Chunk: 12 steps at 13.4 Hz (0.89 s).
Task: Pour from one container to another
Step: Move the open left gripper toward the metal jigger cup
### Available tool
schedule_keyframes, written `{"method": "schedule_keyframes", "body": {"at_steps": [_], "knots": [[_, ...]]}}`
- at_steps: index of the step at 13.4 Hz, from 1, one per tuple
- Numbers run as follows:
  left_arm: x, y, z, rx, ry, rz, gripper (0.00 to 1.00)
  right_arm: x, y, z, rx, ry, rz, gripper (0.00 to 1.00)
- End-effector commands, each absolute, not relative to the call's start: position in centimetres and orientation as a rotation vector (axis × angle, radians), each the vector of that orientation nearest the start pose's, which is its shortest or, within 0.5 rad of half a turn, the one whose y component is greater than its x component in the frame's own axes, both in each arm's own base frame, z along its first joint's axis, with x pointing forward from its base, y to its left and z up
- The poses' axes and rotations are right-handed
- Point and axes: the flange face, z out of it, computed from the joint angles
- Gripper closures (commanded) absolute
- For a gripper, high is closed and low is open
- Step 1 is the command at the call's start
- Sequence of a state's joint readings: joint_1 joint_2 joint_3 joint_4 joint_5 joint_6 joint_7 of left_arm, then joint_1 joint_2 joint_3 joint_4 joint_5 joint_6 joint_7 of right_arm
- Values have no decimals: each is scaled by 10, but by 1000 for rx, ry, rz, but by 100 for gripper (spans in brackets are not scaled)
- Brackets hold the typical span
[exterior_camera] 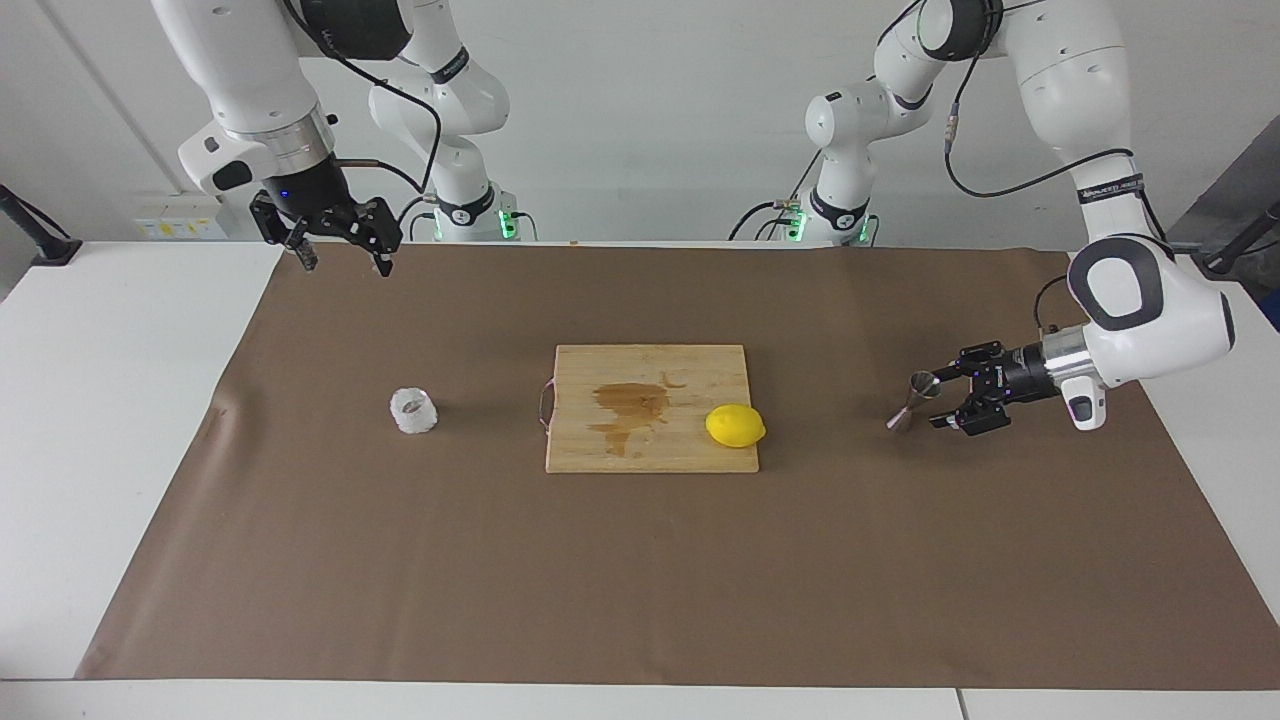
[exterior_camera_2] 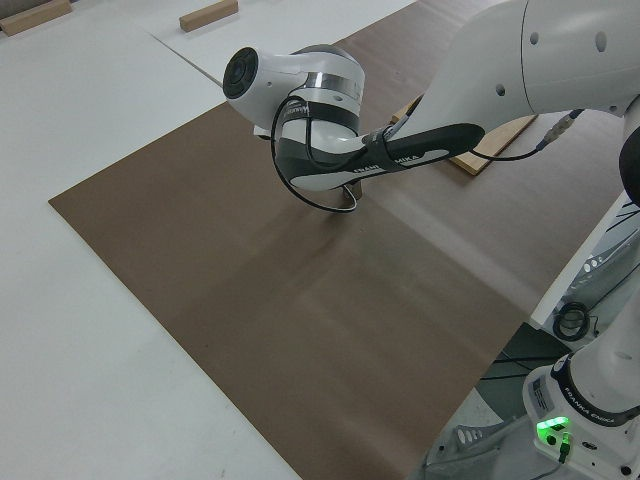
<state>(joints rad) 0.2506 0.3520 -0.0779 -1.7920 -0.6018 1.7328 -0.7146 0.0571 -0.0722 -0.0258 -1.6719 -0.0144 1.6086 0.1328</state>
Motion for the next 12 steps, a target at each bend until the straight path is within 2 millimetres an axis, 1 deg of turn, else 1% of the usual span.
{"method": "schedule_keyframes", "body": {"at_steps": [1, 5, 7, 12], "knots": [[595, 52, 345, -2893, -1893, 990, 0, 533, 12, 621, -3127, 144, -1, 0], [587, 53, 341, -2844, -1918, 1020, 0, 533, 11, 621, -3127, 147, -1, 0], [586, 52, 344, -2789, -1961, 1036, 0, 533, 12, 621, -3127, 144, -1, 0], [583, 52, 352, -2729, -1999, 1058, 0, 533, 12, 621, -3127, 144, -1, 0]]}}
